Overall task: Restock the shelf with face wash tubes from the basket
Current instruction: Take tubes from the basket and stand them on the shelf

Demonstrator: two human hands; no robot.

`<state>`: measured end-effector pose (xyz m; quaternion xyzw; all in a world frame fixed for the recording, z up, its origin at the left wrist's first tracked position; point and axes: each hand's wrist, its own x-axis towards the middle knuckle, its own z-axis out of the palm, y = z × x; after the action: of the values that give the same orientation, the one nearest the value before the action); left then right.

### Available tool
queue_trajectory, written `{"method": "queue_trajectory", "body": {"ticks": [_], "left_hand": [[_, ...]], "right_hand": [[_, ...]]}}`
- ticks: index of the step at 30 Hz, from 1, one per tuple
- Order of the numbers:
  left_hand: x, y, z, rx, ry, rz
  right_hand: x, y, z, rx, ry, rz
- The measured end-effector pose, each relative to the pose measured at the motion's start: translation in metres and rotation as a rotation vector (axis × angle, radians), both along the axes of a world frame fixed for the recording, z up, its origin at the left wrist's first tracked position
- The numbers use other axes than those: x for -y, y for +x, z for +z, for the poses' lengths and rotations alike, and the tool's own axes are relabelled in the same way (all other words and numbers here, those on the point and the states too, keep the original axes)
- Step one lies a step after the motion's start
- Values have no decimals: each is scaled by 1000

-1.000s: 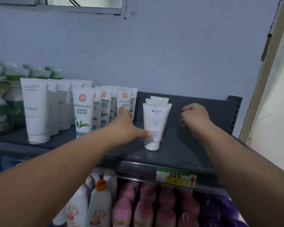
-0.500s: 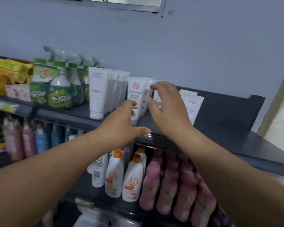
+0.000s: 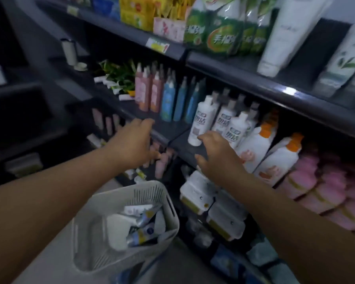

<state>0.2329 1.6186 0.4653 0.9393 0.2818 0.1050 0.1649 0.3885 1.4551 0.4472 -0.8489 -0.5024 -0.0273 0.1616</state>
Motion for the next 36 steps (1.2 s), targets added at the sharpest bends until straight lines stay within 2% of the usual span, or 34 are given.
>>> {"method": "queue_trajectory", "body": {"ticks": [5,11,16,24,29,36], "left_hand": [[-27,-46,-64,-119,-57,113],[-45,-71,-135,-246,-186,214],[-55,-77,-187,-324,-277,265],[-59,-65,-287,-453,-424,289],[-74,-48,-356,-520,-401,285],[-100,-31,-444,-616,-275,243]], "right_hand": [[-41,-23,-61,-73,-208,37],[-73,-37,-132,-131,-345,82],[-93,-43,-190,-267,-422,107],[-121,-38,-279,-504,-517,-6],[-147,-26,-342,-455,-587,-28],[-186,-10,-418,-295,-654,75]]}}
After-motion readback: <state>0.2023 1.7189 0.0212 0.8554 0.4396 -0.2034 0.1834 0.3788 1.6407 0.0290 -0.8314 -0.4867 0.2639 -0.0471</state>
